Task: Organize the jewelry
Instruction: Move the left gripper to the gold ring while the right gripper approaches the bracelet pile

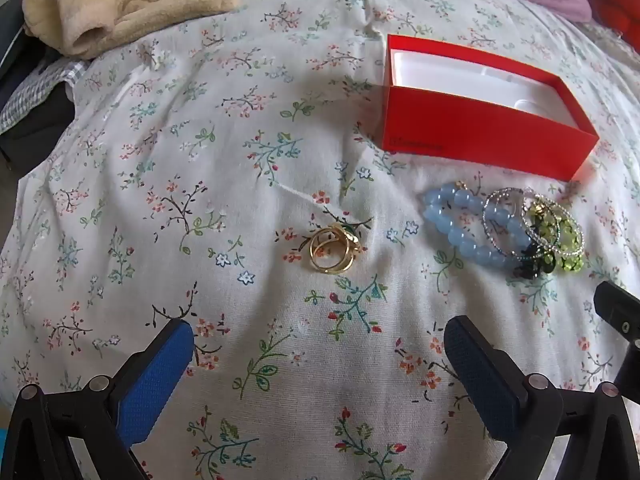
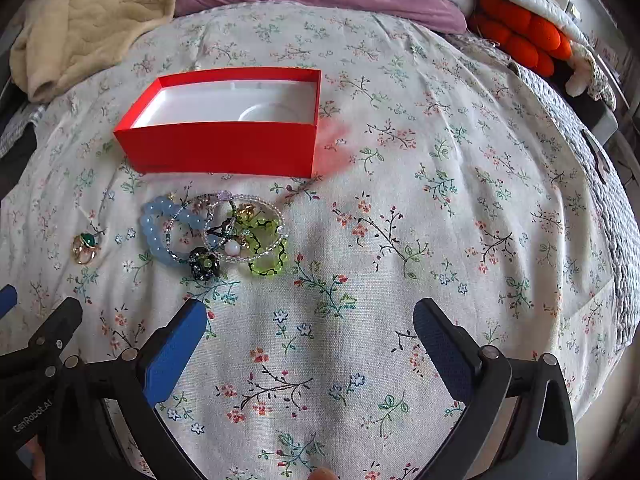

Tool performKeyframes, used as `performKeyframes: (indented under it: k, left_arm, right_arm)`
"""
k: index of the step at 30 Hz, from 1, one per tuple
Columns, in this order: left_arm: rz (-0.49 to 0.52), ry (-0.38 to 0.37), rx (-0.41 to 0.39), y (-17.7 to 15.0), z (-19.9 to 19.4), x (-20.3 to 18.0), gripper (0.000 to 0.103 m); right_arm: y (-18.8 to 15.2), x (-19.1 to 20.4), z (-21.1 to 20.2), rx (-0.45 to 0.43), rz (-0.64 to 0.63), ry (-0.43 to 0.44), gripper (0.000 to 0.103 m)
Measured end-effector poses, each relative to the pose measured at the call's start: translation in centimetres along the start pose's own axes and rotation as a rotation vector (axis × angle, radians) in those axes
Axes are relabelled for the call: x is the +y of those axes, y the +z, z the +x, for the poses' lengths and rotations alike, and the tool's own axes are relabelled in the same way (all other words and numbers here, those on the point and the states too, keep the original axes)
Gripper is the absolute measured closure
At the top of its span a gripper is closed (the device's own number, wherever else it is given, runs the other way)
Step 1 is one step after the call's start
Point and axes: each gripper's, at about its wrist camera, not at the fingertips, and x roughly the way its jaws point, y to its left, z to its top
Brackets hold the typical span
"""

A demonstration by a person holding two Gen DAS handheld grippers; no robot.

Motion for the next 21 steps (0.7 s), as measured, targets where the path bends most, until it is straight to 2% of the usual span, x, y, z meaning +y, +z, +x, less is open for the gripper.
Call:
performKeyframes:
  k: [21]
  left_arm:
    - [0.0,0.003,-0.003,0.11,-0.21,0.07,0.0]
  right_arm:
    - [0.03,0.11,0.11,-0.004,0.001,-0.009,0.0]
